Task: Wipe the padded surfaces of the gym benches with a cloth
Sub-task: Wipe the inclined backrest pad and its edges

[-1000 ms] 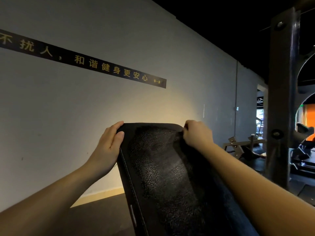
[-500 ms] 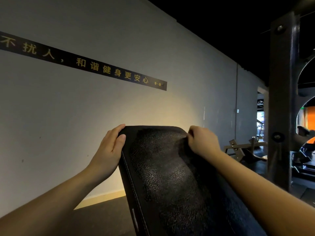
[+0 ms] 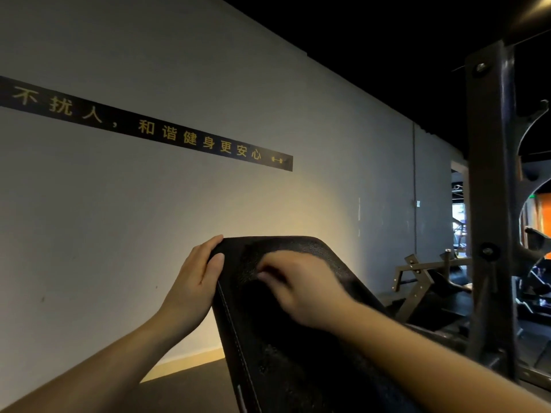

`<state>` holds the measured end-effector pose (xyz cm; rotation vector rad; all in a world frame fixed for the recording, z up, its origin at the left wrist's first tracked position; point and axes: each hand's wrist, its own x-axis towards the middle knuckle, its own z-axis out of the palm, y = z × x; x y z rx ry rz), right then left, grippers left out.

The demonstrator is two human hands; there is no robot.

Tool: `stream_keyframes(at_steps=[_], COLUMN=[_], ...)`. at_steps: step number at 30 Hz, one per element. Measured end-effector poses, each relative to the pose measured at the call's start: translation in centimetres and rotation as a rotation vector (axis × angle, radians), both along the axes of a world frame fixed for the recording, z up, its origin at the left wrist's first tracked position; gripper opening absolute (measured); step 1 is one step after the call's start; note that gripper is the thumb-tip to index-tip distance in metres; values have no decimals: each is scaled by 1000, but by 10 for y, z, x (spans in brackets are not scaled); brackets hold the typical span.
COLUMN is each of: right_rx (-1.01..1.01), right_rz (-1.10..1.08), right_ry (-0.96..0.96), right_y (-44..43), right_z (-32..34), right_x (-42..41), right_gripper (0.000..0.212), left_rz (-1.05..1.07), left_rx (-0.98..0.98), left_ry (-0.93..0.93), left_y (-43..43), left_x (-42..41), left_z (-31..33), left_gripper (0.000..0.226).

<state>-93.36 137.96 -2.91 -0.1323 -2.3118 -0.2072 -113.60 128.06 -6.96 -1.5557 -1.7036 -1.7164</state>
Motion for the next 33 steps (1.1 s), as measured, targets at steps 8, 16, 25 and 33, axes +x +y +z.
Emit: stream_keyframes(at_steps=[8,16,25,33], right_rx=[-293,-215,-158,-151], right_rz=[-718,20,-414,-209], right_ry=[153,86,60,136], right_y=[106,-15,49,-21], right_z=[42,33,30,41], right_x=[-43,-73,-30,-98], right_gripper=[15,16,21,15], left_rz=[0,-36,-25,14], left_rx=[7,18,27,-1], left_ry=[-23,-64,-94,-34], left_y=[3,2,6,1], left_x=[0,2,3,6], left_z=[-2,-3,-2,-1], left_gripper=[53,42,40,45])
